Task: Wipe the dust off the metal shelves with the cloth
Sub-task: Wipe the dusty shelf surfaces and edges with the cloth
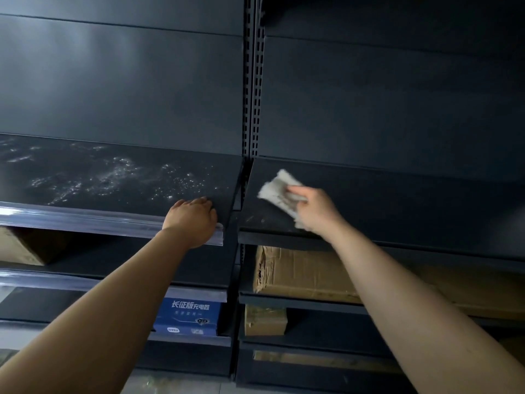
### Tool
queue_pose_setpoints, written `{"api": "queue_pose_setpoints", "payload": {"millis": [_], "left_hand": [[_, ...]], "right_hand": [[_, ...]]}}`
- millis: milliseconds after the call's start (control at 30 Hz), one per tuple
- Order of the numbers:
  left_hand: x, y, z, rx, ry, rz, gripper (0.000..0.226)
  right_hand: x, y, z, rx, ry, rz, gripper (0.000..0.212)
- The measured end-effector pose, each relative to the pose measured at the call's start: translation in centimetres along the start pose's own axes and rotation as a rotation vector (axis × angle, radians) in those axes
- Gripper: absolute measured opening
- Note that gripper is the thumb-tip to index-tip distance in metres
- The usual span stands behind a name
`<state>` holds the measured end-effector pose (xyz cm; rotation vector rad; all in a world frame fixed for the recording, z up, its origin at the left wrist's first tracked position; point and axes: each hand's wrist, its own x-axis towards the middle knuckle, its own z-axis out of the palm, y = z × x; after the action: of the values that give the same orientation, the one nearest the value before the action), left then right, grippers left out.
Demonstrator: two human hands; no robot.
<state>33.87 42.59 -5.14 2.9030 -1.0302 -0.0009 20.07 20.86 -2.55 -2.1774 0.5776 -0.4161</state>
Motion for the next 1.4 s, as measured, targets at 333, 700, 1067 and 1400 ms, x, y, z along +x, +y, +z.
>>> {"api": "queue_pose_setpoints", "payload": {"millis": [333, 700, 1067, 1400], "left_hand": [[-0.3, 0.0, 0.1, -0.077, 0.015, -0.011, 0.047], [-0.4, -0.1, -0.3, -0.068, -0.008, 0.021, 0.049], [0.0, -2.0, -0.2, -0.136, -0.015, 0.068, 0.048], [0.4, -3.1, -0.4, -0.281, -0.059, 0.048, 0.047]], "right_hand": [[-3.3, 2.9, -0.1, -0.461, 0.118, 0.150, 0.048], [-2.9, -1.3, 3.0, 0.105, 0.067, 0.088, 0.057], [-2.8, 0.1, 4.5, -0.410, 0.040, 0.019, 0.052], [-4.6, -3.9, 8.0, -0.134, -0.176, -0.140, 0.046]]}}
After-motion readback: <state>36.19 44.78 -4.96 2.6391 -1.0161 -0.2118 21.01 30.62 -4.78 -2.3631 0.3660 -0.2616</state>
